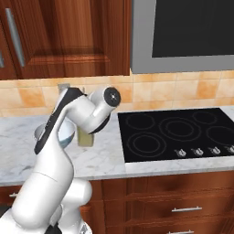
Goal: Retrieve the bottle and the shaker from the cabinet and place them next to the mixing bowl on the counter. Then add garlic from the fridge to the mixing bowl.
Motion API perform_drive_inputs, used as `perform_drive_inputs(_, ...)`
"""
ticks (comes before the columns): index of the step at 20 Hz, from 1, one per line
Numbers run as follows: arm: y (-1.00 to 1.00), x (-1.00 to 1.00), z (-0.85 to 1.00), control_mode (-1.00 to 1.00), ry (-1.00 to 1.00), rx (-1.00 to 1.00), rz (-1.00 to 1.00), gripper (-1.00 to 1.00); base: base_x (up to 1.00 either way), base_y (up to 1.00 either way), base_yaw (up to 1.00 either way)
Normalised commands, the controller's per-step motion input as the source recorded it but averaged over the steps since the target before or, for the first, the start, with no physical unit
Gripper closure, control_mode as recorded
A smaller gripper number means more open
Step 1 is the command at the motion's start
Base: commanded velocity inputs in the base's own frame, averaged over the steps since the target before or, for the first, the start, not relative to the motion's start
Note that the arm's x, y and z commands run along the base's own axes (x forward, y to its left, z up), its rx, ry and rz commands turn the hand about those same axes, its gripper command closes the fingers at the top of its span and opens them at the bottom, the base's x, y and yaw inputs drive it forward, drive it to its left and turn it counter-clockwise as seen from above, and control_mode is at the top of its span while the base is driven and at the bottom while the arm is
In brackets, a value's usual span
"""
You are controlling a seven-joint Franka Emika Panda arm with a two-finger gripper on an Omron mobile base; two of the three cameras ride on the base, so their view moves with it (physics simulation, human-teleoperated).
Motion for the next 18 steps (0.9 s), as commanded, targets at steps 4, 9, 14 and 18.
perform_drive_inputs(4, 0.01, 0.35, -0.19, -1.0, 0.0, 0.0, 0.0, 1.0, 0.0, 0.0, 0.0)
perform_drive_inputs(9, 0.09, 0.43, -0.22, -1.0, 0.0, 0.0, 0.0, 1.0, 0.0, 0.0, 0.0)
perform_drive_inputs(14, 0.23, 0.31, -0.24, -1.0, 0.0, 0.0, 0.0, 1.0, 0.0, 0.0, 0.0)
perform_drive_inputs(18, 0.3, 0.27, -0.2, -1.0, 0.0, 0.0, 0.0, 1.0, 0.0, 0.0, 0.0)
